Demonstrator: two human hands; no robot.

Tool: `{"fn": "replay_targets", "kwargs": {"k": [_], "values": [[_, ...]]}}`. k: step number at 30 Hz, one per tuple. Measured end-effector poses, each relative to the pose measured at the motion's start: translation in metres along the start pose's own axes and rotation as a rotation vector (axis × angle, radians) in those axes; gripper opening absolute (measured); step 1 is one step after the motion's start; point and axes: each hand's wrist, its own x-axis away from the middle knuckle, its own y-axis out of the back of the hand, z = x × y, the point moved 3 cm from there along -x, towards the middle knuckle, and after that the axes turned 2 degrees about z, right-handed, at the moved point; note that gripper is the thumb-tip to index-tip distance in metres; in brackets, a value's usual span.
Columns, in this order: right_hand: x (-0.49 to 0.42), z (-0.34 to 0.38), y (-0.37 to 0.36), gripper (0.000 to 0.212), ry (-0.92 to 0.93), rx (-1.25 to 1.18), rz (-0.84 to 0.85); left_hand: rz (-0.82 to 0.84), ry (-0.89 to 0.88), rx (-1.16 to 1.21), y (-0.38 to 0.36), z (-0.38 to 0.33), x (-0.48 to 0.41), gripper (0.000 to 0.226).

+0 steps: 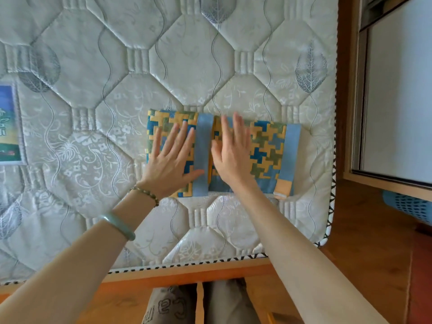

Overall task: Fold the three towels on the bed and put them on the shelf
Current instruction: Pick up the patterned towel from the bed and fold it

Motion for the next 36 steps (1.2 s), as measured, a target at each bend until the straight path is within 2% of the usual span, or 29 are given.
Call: {"fn": "replay_targets", "kwargs": {"k": [2, 4, 6, 8, 12, 14, 17, 19, 21, 23, 25, 26, 28, 30, 31, 34, 35, 36], "values": [[0.014, -0.041, 0.025, 0.059, -0.282, -0.044, -0.115, 0.093, -0.16, -0.08, 0.002, -0.01, -0.015, 0.117], [0.03, -0.078, 0.045, 0.065, -0.518, -0.068, -0.116, 0.228, -0.186, -0.173, -0.002, -0.01, -0.026, 0.137], [0.042, -0.107, 0.056, 0.069, -0.682, -0.11, -0.117, 0.318, -0.17, -0.22, -0.007, -0.01, -0.033, 0.147], [0.05, -0.124, 0.059, 0.067, -0.754, -0.195, -0.11, 0.355, -0.147, -0.257, -0.009, -0.013, -0.034, 0.151], [0.053, -0.134, 0.063, 0.039, -0.862, -0.622, -0.06, 0.382, -0.107, -0.262, -0.009, -0.019, -0.036, 0.153], [0.05, -0.133, 0.073, 0.028, -0.896, -0.706, 0.035, 0.385, -0.082, -0.248, -0.006, -0.022, -0.037, 0.154], [0.045, -0.118, 0.097, 0.017, -0.83, -0.664, 0.144, 0.419, -0.035, -0.268, 0.002, -0.029, -0.036, 0.15], [0.043, -0.097, 0.118, 0.011, -0.758, -0.677, 0.11, 0.402, -0.007, -0.118, 0.012, -0.033, -0.034, 0.138], [0.041, -0.067, 0.14, 0.013, -0.668, -0.701, 0.064, 0.317, 0.107, 0.294, 0.033, -0.035, -0.028, 0.111], [0.039, -0.027, 0.153, 0.021, -0.571, -0.723, 0.072, 0.134, 0.328, 0.78, 0.057, -0.029, -0.017, 0.071], [0.036, 0.016, 0.153, 0.028, -0.475, -0.706, 0.095, 0.074, 0.525, 1.206, 0.072, -0.022, -0.003, 0.041], [0.033, 0.04, 0.146, 0.031, -0.428, -0.675, 0.116, 0.089, 0.575, 1.423, 0.076, -0.014, 0.005, 0.038], [0.03, 0.077, 0.126, 0.032, -0.36, -0.61, 0.144, 0.143, 0.596, 1.712, 0.085, -0.005, 0.012, 0.051], [0.026, 0.115, 0.096, 0.033, -0.319, -0.615, 0.17, 0.186, 0.57, 1.748, 0.094, 0.009, 0.017, 0.064], [0.023, 0.131, 0.08, 0.033, -0.307, -0.612, 0.175, 0.194, 0.566, 1.702, 0.096, 0.013, 0.018, 0.063], [0.02, 0.159, 0.044, 0.039, -0.263, -0.666, 0.247, 0.061, 0.735, 1.553, 0.08, 0.038, 0.017, 0.028], [0.02, 0.16, 0.039, 0.04, -0.227, -0.685, 0.253, 0.022, 0.798, 1.517, 0.07, 0.048, 0.018, 0.02], [0.019, 0.157, 0.04, 0.037, -0.17, -0.663, 0.197, 0.011, 0.838, 1.481, 0.059, 0.056, 0.018, 0.022]]}}
